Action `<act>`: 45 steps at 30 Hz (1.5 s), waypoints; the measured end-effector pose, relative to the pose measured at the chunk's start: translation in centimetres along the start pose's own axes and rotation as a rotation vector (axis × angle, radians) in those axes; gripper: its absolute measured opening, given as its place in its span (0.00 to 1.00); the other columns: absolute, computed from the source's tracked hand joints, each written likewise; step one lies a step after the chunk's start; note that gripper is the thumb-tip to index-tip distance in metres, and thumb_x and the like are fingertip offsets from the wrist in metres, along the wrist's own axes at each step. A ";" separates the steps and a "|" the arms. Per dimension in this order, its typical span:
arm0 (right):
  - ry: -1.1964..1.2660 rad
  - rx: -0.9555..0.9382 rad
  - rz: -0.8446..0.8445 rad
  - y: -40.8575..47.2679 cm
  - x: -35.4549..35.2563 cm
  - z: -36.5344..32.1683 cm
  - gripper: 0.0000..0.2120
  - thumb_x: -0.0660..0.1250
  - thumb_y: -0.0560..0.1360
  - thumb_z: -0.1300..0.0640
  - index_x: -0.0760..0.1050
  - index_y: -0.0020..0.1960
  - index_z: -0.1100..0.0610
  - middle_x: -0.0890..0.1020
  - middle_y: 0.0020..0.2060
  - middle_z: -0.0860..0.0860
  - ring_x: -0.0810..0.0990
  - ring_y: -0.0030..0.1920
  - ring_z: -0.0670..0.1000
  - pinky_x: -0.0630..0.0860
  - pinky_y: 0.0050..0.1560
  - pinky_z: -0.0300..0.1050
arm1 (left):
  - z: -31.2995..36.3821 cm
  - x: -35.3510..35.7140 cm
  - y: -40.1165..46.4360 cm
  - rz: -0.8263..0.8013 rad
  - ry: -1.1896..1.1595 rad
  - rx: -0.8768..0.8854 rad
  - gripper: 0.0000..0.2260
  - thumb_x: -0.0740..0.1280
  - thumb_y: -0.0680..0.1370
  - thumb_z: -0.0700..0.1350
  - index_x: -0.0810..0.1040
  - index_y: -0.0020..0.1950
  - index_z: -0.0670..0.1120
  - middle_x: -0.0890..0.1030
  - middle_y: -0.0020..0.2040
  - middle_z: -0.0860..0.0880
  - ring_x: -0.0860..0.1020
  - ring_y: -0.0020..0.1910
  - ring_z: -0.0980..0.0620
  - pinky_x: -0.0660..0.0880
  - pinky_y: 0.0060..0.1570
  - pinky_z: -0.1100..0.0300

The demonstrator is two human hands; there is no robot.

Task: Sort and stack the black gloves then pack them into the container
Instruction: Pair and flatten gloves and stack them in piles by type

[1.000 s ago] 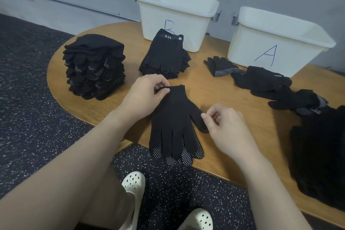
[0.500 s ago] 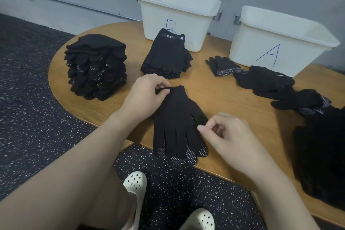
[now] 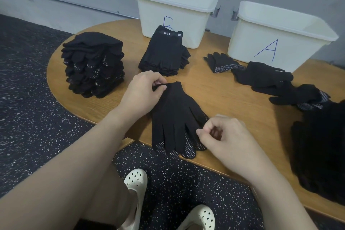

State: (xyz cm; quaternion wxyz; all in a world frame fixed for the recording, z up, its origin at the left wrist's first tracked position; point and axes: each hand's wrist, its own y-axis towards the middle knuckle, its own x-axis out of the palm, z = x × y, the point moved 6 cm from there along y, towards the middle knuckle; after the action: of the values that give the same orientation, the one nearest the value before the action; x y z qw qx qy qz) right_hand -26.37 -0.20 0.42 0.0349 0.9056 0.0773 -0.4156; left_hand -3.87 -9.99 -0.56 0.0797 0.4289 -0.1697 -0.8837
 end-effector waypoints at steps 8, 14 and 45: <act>-0.198 0.023 -0.052 -0.4 0.3 -0.2 0.15 0.72 0.77 0.45 0.75 0.35 0.50 0.75 0.37 0.43 0.76 0.36 0.44 0.76 0.41 0.44 | -0.1 0.2 0.1 -0.010 -0.010 0.004 0.04 0.72 0.80 0.43 0.85 0.53 0.49 0.80 0.47 0.54 0.77 0.49 0.54 0.78 0.54 0.54; -0.023 -0.165 0.021 -0.9 -0.2 -1.3 0.11 0.73 0.71 0.42 0.75 0.38 0.47 0.76 0.41 0.42 0.77 0.45 0.44 0.72 0.45 0.37 | -0.3 0.2 0.1 -0.012 -0.014 0.016 0.04 0.71 0.80 0.43 0.84 0.53 0.49 0.80 0.47 0.54 0.78 0.49 0.53 0.78 0.55 0.52; -0.284 -0.318 -0.074 -2.1 1.1 -2.1 0.03 0.75 0.73 0.53 0.84 0.45 0.46 0.75 0.45 0.37 0.78 0.38 0.40 0.68 0.35 0.30 | -1.0 -0.1 0.1 0.074 -0.013 -0.032 0.04 0.71 0.80 0.43 0.85 0.53 0.46 0.80 0.47 0.53 0.78 0.48 0.54 0.79 0.54 0.54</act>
State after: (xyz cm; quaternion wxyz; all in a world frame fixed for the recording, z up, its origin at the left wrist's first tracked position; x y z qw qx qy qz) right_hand -24.47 2.28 1.00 0.1727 0.8175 0.1696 -0.5226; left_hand -3.04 -10.28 -1.08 0.1183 0.4155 -0.1718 -0.8854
